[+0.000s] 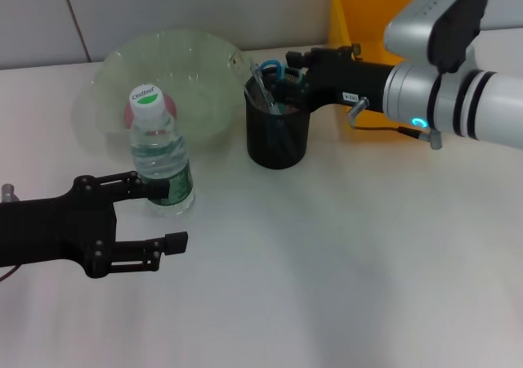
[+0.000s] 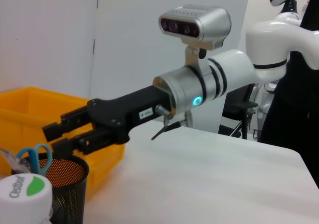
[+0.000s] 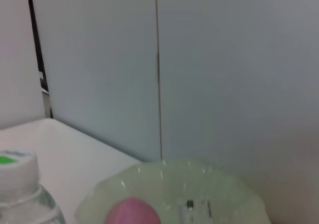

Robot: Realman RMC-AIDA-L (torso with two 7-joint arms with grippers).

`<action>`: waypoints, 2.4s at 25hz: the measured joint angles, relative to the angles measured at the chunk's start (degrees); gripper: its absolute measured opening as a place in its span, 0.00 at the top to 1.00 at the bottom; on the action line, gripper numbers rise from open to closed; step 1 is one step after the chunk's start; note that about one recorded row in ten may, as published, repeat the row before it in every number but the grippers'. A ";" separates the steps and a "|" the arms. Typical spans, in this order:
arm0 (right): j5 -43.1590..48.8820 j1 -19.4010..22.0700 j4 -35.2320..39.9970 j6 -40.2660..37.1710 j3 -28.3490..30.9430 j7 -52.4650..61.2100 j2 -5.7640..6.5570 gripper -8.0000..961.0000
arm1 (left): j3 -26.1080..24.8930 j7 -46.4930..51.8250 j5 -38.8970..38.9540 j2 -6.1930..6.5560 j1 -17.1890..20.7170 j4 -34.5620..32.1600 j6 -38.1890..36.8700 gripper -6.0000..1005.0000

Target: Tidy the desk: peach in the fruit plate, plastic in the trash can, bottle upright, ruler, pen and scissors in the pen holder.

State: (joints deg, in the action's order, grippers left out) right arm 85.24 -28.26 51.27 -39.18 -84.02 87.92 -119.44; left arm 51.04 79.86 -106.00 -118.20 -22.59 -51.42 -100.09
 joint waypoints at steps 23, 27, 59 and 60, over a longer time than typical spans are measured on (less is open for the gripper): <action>13.92 5.45 -10.40 -53.99 31.44 3.52 9.79 0.15 | -0.16 1.09 0.82 -0.06 -3.47 7.54 3.27 0.20; 21.24 3.48 -10.69 -54.21 31.74 3.45 9.83 0.13 | -0.19 2.88 0.82 0.01 -4.16 7.80 4.04 0.20; 23.89 1.60 -10.68 -57.40 31.91 4.30 7.83 0.13 | 0.28 5.73 -2.05 1.40 -4.28 7.56 0.86 0.20; 23.91 1.60 -10.68 -57.39 31.91 4.31 7.82 0.13 | 0.28 5.71 -2.05 1.42 -4.31 7.56 0.81 0.20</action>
State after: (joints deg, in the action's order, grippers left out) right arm 109.15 -26.66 40.60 -96.57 -52.12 92.22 -111.62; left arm 51.33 85.57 -108.05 -116.78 -26.89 -43.86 -99.27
